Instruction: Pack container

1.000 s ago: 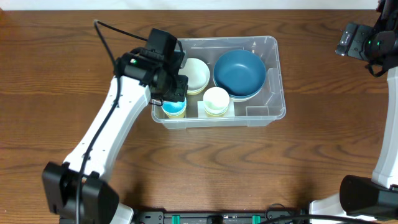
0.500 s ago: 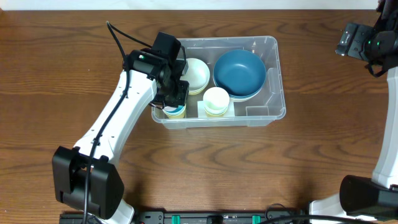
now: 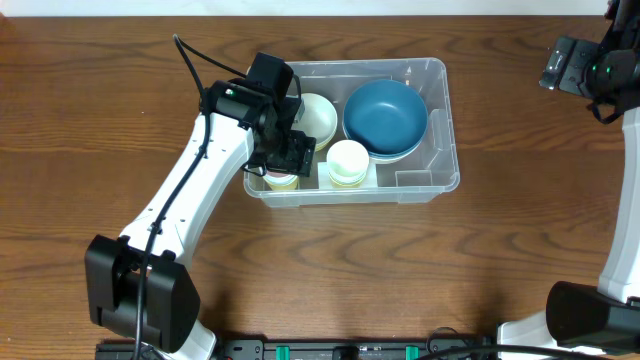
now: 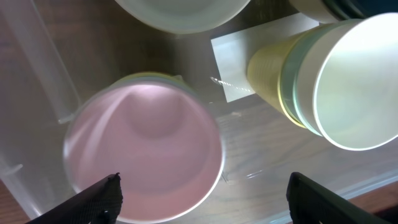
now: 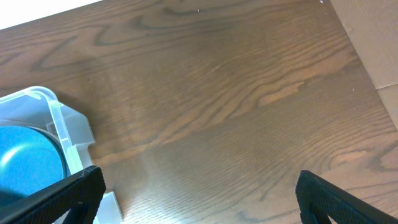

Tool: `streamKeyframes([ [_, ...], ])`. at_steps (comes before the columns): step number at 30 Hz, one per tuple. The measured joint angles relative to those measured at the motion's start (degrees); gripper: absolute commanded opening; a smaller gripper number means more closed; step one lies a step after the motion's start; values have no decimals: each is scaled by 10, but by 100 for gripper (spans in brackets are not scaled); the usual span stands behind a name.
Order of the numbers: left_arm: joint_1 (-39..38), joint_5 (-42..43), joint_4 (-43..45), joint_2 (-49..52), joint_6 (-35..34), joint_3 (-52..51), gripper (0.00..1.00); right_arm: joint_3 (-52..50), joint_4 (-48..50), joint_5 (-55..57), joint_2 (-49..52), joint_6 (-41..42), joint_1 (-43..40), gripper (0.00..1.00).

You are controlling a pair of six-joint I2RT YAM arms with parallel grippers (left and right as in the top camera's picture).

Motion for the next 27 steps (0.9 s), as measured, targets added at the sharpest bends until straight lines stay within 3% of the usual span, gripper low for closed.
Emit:
streamKeyframes([
  [9,0,0,-42,-40,0,1,85,0,0,0,0,0,0,99],
  [13,0,0,-50,-128,0,3,87,0,0,0,0,0,0,99],
  [15,0,0,-51,-181,2,7,100,0,0,0,0,0,0,99],
  [27,0,-3,-54,-453,3,16,98,0,0,0,0,0,0,99],
])
